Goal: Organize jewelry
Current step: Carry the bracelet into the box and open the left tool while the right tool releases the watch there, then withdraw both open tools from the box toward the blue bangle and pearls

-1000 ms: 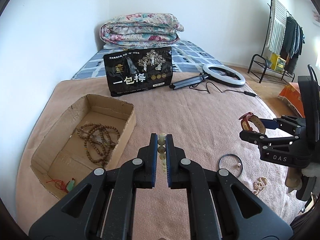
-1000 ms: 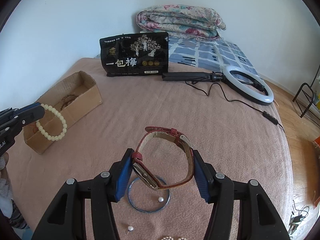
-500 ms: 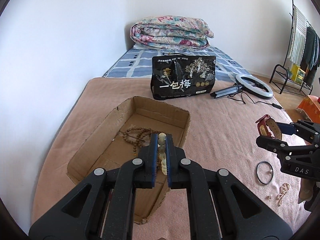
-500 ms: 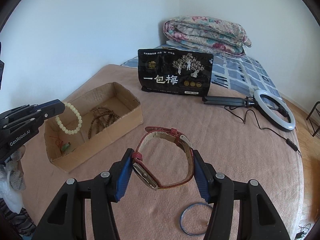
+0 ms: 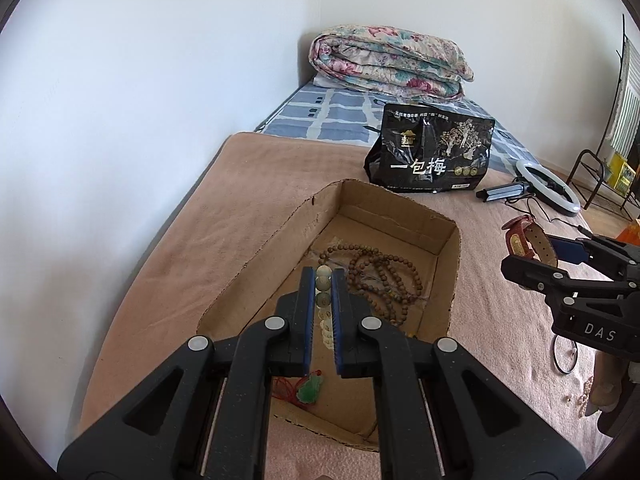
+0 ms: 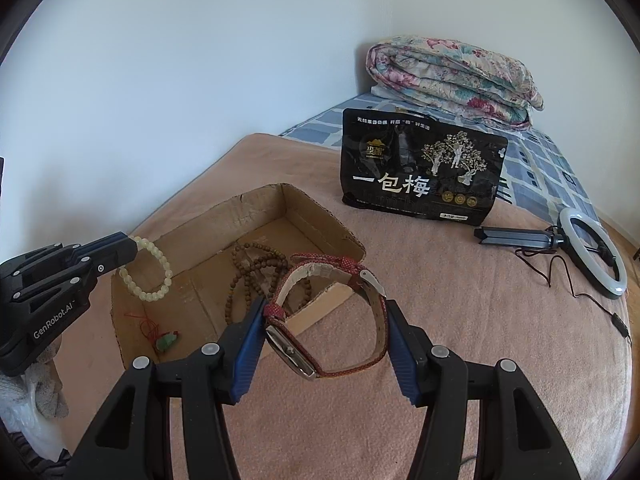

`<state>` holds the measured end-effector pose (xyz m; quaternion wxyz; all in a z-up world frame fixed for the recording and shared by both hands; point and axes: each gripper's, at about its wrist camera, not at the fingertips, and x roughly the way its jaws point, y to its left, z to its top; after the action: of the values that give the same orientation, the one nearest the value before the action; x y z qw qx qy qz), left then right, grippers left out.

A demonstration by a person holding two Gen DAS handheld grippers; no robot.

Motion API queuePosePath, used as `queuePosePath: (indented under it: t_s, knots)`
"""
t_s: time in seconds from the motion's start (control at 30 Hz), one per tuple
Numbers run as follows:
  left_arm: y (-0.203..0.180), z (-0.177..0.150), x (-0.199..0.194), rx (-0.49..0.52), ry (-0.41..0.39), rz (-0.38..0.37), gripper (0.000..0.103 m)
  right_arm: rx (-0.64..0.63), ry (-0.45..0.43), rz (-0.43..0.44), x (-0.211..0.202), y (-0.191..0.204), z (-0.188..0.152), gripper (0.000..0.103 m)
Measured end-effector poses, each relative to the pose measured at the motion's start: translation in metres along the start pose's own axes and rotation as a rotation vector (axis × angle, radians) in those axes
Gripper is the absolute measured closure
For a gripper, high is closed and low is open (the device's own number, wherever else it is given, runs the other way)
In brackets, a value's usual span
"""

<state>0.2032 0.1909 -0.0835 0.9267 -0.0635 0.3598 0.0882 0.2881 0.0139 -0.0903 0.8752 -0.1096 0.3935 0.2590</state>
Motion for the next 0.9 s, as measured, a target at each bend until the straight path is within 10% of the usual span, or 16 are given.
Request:
queuePosePath:
  t_s: [0.57,0.7,0.8,0.9]
  knots:
    - [0.023,-0.004,0.012,-0.053,0.05,-0.008,0.097,-0.019,0.013,0.025,0.036,0.034,0.025,0.042]
    - [0.022,-0.003,0.013,-0.058,0.067,-0.015,0.097,-0.007,-0.006,0.019,0.03,0.032,0.027,0.023]
    - [0.021,-0.003,0.012,-0.062,0.071,-0.002,0.06,-0.004,-0.018,0.003,0.023,0.029,0.028,0.022]
    - [0.023,-0.003,0.008,-0.074,0.057,-0.001,0.055,0.01,-0.022,-0.003,0.018,0.024,0.028,0.021]
